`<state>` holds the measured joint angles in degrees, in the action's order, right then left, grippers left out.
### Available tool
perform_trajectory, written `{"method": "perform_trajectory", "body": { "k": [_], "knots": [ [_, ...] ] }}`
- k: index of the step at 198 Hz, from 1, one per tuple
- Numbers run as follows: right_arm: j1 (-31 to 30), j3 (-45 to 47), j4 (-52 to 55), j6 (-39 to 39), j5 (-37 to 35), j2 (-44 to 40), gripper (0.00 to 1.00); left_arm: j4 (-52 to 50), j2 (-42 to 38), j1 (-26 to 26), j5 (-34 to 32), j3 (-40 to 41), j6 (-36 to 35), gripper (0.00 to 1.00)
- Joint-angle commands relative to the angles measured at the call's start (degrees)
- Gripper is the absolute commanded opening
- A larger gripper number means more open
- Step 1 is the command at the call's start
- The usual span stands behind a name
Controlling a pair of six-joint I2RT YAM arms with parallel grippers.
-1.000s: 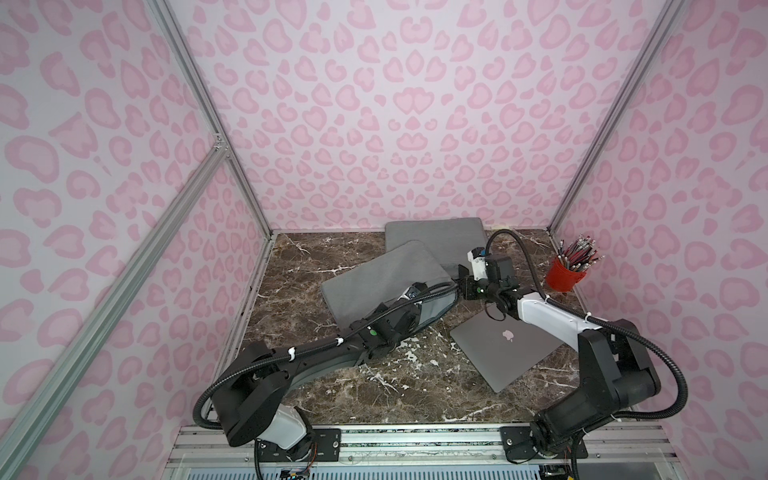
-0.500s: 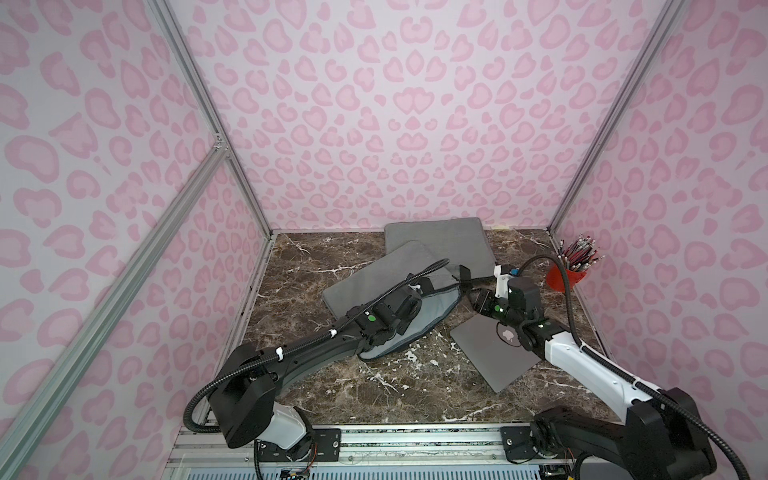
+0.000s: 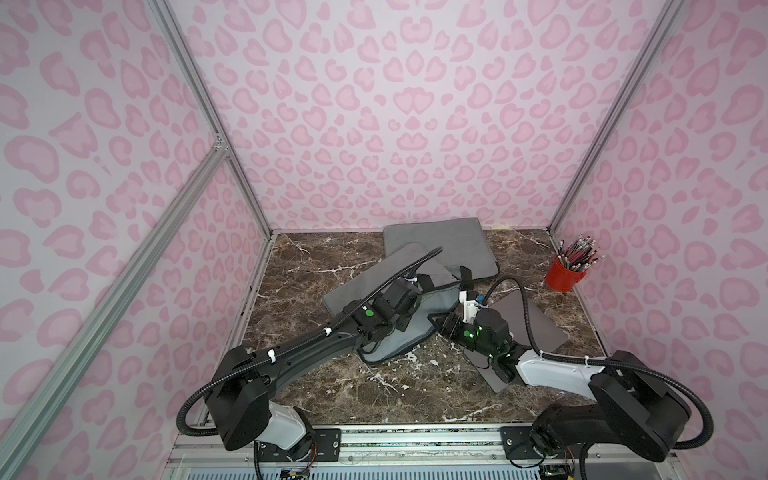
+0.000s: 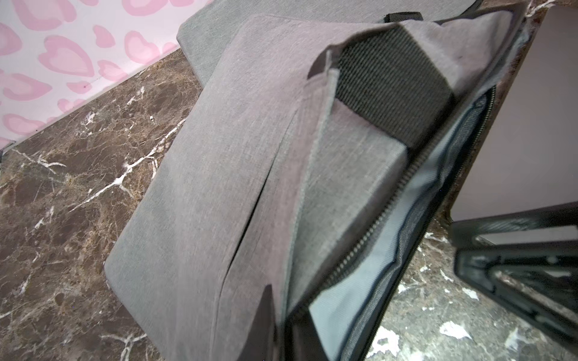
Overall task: Open the zippered laptop bag and take out the laptop
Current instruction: Take out the laptop from the zippered laptop bag.
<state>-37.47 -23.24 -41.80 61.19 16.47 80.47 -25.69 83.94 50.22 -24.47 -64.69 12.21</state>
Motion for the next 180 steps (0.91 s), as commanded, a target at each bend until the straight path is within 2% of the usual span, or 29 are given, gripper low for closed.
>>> {"method": "perform_trajectory", "body": {
  "k": [1,117,180],
  "knots": [
    [-1.1,-0.3,-10.5,2.6,-1.8,3.8,0.50,2.0,-0.3,0.0,-0.2,-1.4,1.1,0.01],
    [-3.2,-8.7,-31.6,10.1,0.9,31.0,0.47,2.0,-0.3,-0.1,0.6,-1.6,1.6,0.01],
    [-5.2,-14.2,-36.7,11.3,-0.2,38.8,0.45,2.7,-1.2,0.0,2.6,-0.7,2.3,0.01]
  ]
}}
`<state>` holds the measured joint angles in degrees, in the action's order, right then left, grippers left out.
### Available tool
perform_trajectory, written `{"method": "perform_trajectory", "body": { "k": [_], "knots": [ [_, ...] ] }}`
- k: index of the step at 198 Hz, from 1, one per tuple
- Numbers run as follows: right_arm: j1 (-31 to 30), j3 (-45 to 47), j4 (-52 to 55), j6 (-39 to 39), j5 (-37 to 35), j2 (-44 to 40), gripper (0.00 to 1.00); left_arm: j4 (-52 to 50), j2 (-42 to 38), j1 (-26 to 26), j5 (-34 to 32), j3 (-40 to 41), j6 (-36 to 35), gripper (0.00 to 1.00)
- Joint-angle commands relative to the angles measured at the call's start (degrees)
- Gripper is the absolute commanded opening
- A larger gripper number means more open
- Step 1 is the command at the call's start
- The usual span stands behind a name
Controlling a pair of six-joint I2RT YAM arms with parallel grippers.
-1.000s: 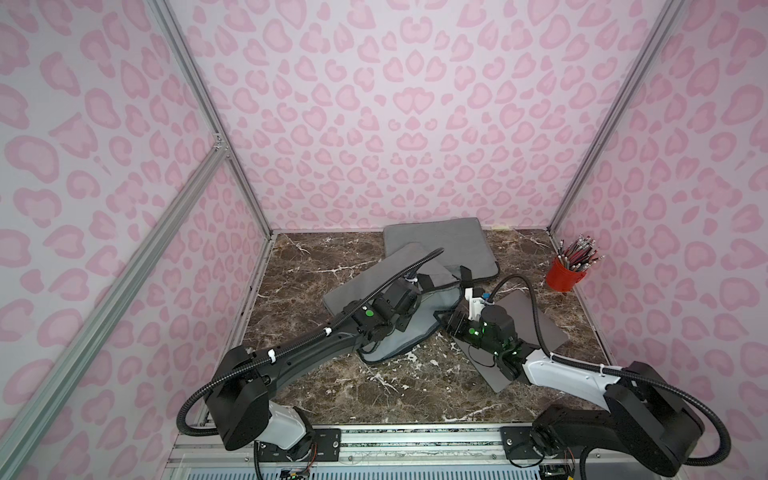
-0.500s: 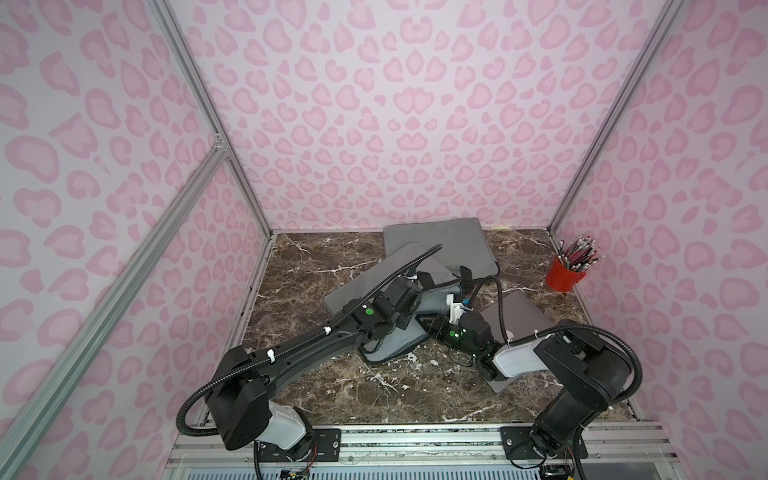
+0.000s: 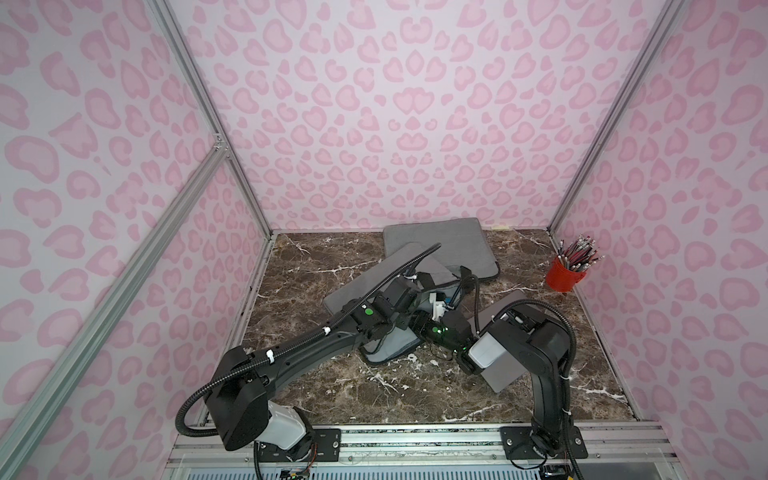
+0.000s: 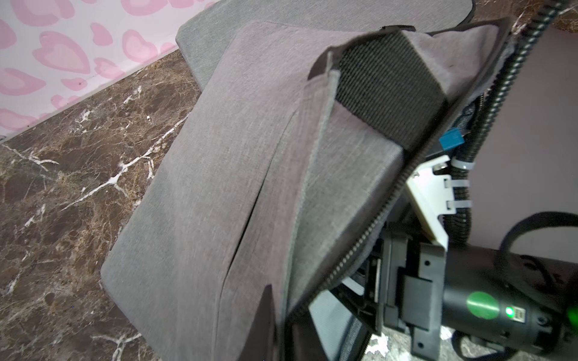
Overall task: Open the zippered laptop bag and take out the laptop
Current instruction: Take out the laptop from the zippered laptop bag.
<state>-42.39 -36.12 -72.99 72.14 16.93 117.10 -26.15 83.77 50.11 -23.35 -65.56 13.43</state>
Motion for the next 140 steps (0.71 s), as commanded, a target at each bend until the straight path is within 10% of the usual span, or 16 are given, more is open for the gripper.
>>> {"method": "perform_trajectory", "body": {
  "k": [1,67,118,140],
  "knots": [
    [-0.3,-1.4,-5.5,0.4,-0.7,2.2,0.45,3.2,-1.0,0.1,1.6,0.2,1.2,0.01],
    [-0.8,-6.5,-8.1,0.7,-2.0,7.3,0.35,4.4,-3.6,0.1,3.2,1.4,1.8,0.01],
    [-1.2,-8.0,-6.6,-0.8,-1.3,6.1,0.00,4.0,-5.8,0.0,-0.4,3.0,3.0,0.01],
    [-1.5,-7.0,-4.9,-1.7,-0.9,3.7,0.00,3.0,-5.9,-0.2,-3.1,3.5,4.2,0.01]
  ]
}}
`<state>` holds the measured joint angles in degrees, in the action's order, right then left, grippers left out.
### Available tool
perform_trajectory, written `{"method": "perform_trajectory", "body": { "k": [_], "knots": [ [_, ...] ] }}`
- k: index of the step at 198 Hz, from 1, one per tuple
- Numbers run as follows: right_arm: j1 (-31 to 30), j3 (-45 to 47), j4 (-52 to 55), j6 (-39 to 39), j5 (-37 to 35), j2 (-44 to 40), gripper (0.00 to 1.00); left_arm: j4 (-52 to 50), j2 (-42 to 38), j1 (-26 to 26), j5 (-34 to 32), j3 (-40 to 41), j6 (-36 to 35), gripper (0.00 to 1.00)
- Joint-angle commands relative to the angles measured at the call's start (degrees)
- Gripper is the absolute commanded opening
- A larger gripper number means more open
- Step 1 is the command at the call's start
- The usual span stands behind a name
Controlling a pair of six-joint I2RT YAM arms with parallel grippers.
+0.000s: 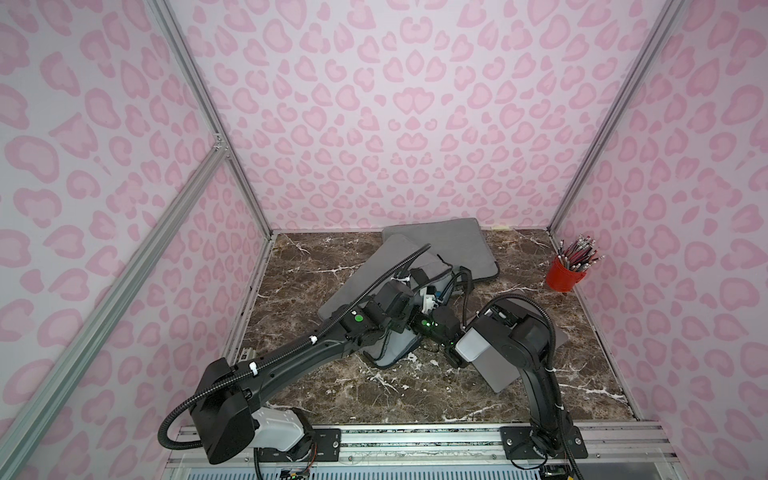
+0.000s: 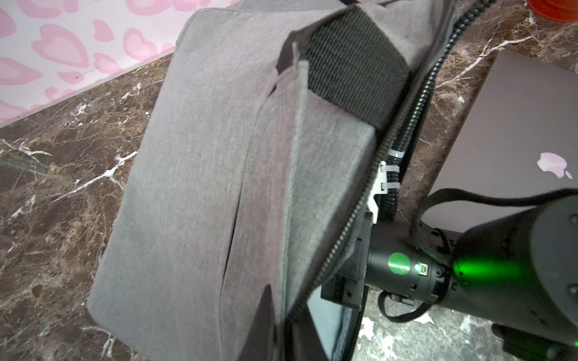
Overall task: Open the zippered laptop bag and take out the laptop
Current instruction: Take out the laptop from the zippered laptop bag.
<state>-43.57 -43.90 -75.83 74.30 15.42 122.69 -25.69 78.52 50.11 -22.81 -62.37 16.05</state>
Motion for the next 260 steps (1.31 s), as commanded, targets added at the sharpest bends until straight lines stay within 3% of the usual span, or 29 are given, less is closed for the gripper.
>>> {"method": "perform_trajectory", "body": {
  "k": [1,83,138,194,260],
  "knots": [
    [-0.3,0.9,-2.0,-3.9,0.6,-2.1,0.00,2.5,-0.6,-0.2,-3.7,0.3,1.7,0.01],
    [-0.3,6.3,5.1,-5.0,3.2,-14.6,0.00,1.8,1.3,-3.5,-9.1,2.2,4.1,0.01],
    [0.6,9.8,4.6,-3.9,5.0,-18.9,0.00,0.7,0.6,-5.9,-12.7,2.6,2.9,0.01],
    [2.2,14.3,9.7,-7.6,3.8,-27.6,0.00,3.4,-0.6,-10.3,-13.1,4.7,-0.1,0.01],
    [5.9,19.2,19.9,-10.2,7.5,-38.9,0.00,0.3,6.3,-16.5,-15.3,-0.2,1.9,0.01]
  ]
}}
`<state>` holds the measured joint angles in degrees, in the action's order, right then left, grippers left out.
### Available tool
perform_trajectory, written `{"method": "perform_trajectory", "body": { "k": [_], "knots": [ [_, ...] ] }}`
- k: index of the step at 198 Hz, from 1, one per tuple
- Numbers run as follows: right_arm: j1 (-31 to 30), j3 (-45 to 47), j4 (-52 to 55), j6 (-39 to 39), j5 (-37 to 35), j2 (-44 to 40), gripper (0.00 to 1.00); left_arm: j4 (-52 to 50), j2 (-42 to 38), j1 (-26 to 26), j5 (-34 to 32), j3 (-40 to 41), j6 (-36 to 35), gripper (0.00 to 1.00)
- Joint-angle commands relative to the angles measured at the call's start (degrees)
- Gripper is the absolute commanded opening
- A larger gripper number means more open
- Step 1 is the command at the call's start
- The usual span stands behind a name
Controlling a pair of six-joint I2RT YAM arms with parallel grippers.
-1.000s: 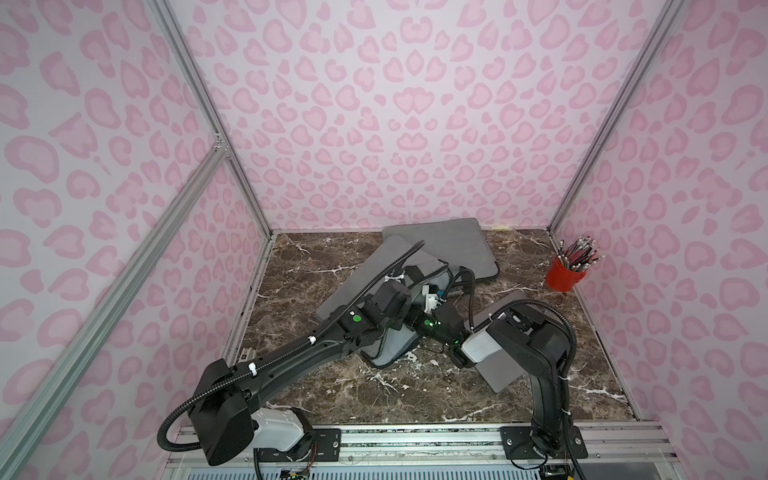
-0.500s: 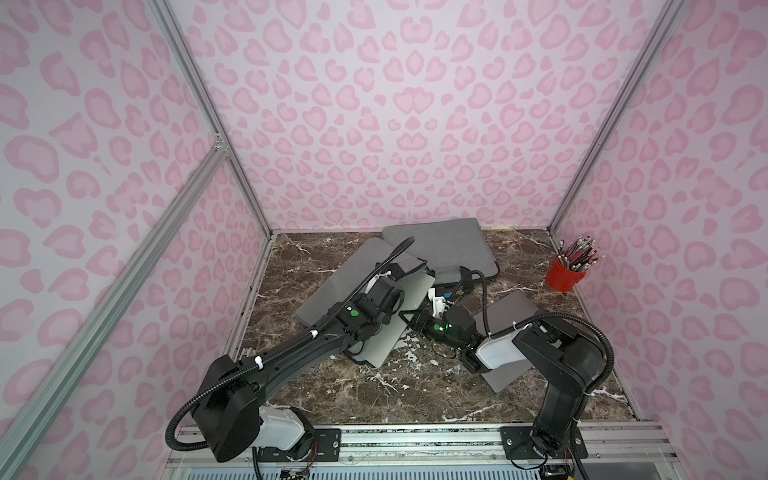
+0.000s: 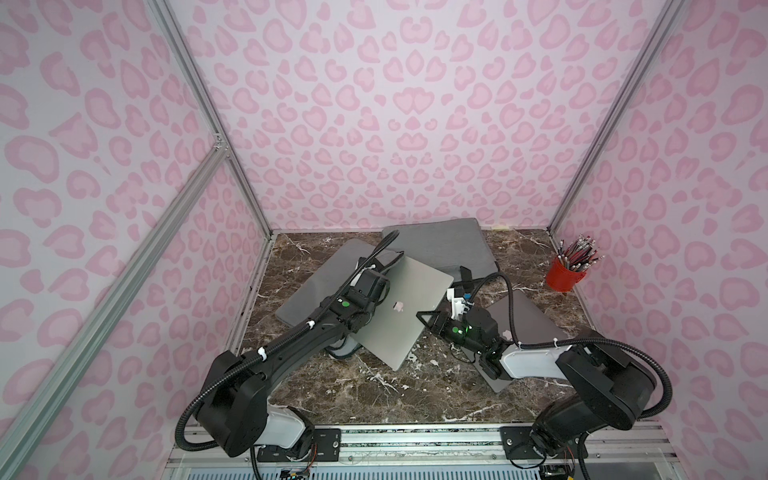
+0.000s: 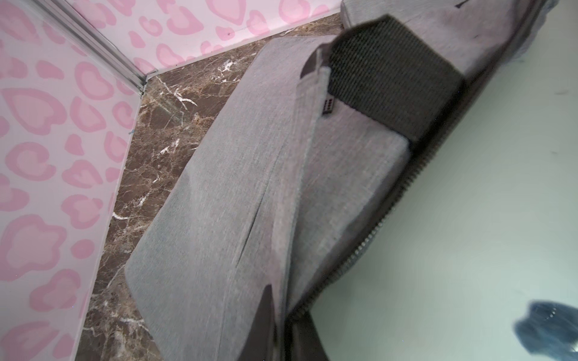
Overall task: Open the zippered laptop bag and take out the laptop
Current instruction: Take out the laptop from the zippered laptop bag.
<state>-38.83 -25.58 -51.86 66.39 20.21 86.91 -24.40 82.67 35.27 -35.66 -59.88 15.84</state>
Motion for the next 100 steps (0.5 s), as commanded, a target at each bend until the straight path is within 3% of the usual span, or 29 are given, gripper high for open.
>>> {"method": "perform_trajectory", "body": {
  "k": [1,55,100],
  "knots": [
    [1.2,0.9,-3.9,-2.4,2.8,-3.3,0.00,-1.0,2.4,-1.8,-2.5,-2.9,2.2,0.01],
    [3.1,0.5,11.5,-7.3,5.9,-12.0,0.00,-7.2,11.9,-5.7,-5.9,-10.4,9.6,0.01],
    [5.1,0.9,19.6,-8.8,8.9,-16.8,0.00,-7.2,17.0,-7.1,-7.8,-14.0,10.6,0.01]
  ]
}}
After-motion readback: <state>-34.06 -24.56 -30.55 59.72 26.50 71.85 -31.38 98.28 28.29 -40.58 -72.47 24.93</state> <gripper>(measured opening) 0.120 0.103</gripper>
